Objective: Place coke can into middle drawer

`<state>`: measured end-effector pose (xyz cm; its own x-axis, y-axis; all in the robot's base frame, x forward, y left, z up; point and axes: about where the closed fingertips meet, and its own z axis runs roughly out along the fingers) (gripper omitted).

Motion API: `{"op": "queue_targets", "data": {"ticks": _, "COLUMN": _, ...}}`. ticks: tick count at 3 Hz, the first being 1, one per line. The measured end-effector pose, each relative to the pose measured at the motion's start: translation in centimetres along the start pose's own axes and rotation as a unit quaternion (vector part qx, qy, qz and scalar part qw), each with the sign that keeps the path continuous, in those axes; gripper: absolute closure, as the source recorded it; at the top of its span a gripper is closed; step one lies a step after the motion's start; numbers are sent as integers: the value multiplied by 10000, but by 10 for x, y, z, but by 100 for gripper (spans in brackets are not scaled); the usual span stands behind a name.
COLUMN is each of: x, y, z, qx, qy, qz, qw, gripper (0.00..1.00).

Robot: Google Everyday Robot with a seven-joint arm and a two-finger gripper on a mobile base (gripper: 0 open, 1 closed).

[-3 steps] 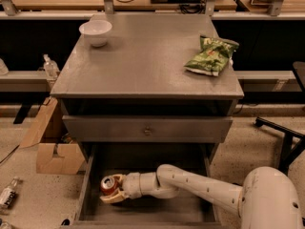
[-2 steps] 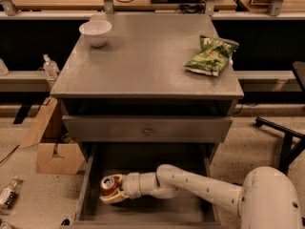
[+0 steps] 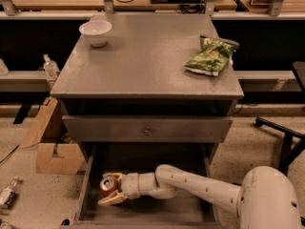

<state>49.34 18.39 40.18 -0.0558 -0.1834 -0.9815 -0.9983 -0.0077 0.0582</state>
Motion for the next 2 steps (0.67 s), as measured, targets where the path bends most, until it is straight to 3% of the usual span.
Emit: {"op": "queue_targets", "data": {"ticks": 2, "x": 0, "y": 0, "z": 1, "qx": -8, "qy": -3, "qz": 1, "qw": 10000, "gripper": 0}}
